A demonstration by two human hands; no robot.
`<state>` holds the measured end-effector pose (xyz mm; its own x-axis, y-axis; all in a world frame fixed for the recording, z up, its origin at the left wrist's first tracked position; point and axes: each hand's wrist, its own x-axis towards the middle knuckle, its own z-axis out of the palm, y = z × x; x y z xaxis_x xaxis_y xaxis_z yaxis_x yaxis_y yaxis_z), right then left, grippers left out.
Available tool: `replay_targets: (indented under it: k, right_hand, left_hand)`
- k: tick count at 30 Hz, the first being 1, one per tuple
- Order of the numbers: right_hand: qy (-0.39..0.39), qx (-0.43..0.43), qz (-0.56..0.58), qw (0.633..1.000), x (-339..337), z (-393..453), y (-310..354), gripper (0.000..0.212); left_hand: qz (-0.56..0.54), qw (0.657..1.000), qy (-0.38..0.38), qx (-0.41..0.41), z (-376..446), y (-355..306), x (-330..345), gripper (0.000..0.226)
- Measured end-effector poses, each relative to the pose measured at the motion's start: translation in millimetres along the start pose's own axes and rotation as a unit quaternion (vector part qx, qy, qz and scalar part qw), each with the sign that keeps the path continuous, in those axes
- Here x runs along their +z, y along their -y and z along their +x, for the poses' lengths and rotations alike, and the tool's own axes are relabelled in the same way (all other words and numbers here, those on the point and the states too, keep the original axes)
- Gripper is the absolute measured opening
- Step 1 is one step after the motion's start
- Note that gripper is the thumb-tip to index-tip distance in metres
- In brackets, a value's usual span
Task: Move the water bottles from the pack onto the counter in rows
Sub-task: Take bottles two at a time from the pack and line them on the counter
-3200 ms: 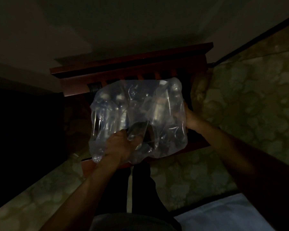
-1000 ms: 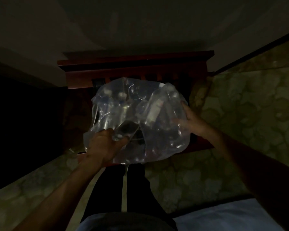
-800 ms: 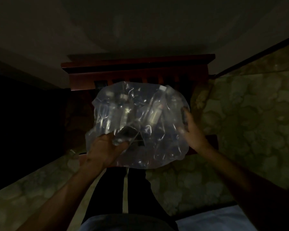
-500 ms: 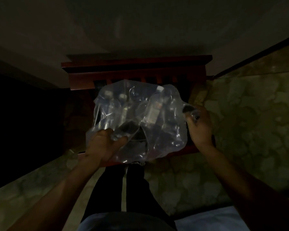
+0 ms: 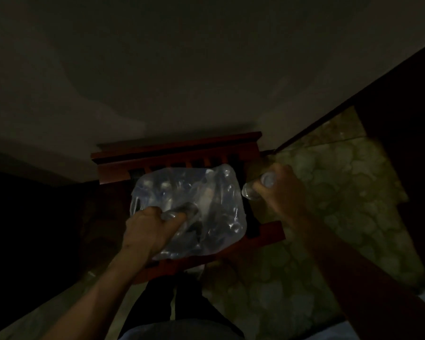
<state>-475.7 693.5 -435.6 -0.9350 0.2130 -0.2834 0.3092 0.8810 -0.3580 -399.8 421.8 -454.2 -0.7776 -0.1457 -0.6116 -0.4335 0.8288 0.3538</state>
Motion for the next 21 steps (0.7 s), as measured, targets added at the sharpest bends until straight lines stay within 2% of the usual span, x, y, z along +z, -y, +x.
replay_targets:
  k: [1, 3, 5, 7, 10, 14, 17, 19, 21]
  right_hand:
    - [-0.021, -0.013, 0.005, 1.0, -7.3, -0.9, 6.0, 0.037]
    - [-0.046, -0.004, 0.046, 0.998, -24.5, -4.5, 18.7, 0.035]
    - [-0.063, 0.038, 0.107, 0.991, -38.7, -8.2, 28.3, 0.036]
    - [-0.071, 0.108, 0.195, 0.972, -50.4, -13.0, 39.7, 0.037]
    - [-0.052, 0.21, 0.388, 0.896, -62.8, -28.9, 57.3, 0.023]
    - [0.025, 0.258, 0.592, 0.763, -71.7, -60.8, 79.6, 0.019]
    - [0.06, 0.225, 0.677, 0.698, -79.9, -86.6, 94.9, 0.013]
    - [0.075, 0.179, 0.725, 0.66, -88.3, -105.2, 102.0, 0.025]
    - [0.094, 0.119, 0.759, 0.633, -98.5, -122.2, 105.5, 0.039]
  left_hand:
    - [0.016, 1.0, 0.005, 0.018, -2.7, -2.3, -9.7, 0.056]
    - [-0.025, 1.0, 0.0, 0.008, -9.1, -5.0, -29.5, 0.064]
    - [-0.104, 0.995, 0.005, -0.001, -17.3, -6.4, -47.7, 0.07]
    - [-0.15, 0.988, 0.017, 0.019, -28.3, -8.7, -66.4, 0.067]
    - [-0.286, 0.958, -0.003, 0.018, -45.3, -9.9, -86.6, 0.051]
    - [-0.4, 0.914, 0.034, 0.066, -62.0, -14.2, -106.4, 0.045]
    - [-0.462, 0.881, 0.059, 0.086, -74.5, -19.6, -118.5, 0.05]
    - [-0.48, 0.867, 0.084, 0.1, -85.0, -24.4, -124.5, 0.058]
    - [-0.502, 0.85, 0.11, 0.12, -99.7, -29.2, -132.0, 0.054]
